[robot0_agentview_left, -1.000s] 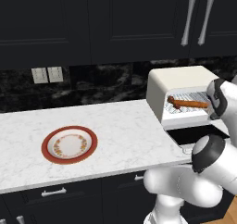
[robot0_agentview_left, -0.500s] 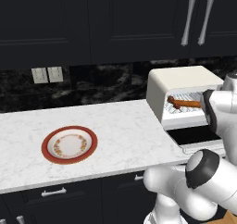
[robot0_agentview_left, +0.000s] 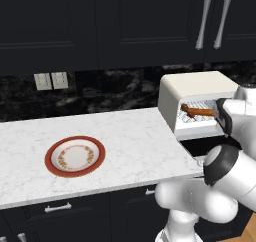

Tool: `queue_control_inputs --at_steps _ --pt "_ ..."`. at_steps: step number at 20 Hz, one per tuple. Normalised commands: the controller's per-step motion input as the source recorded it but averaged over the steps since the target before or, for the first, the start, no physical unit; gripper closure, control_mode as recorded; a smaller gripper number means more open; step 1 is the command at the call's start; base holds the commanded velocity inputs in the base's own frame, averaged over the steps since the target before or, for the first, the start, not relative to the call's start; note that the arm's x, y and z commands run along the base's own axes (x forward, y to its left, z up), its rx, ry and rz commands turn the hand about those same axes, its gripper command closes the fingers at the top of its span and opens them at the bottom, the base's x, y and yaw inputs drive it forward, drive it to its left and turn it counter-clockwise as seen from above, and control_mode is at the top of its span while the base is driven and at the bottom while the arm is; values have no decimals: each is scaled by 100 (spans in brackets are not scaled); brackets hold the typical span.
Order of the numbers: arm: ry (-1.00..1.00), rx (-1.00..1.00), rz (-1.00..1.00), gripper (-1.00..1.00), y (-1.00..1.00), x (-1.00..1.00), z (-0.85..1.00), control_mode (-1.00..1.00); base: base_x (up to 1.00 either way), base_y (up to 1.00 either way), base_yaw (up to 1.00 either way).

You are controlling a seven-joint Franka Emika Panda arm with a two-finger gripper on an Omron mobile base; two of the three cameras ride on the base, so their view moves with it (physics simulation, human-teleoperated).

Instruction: Pick up the kebab skewer and baguette bread, and place them inside the toaster oven. Close the toaster oven door and start by setting the timer.

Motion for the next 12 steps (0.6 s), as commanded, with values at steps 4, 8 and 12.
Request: queue_control_inputs --at_steps 4,8,12 --pt "0 14 -24 -100 0 14 -30 -100 0 0 0" --pt "0 8 -21 -100 0 27 -23 -100 0 0 0" --pt "-1 2 -13 -100 3 44 -17 -100 0 0 0"
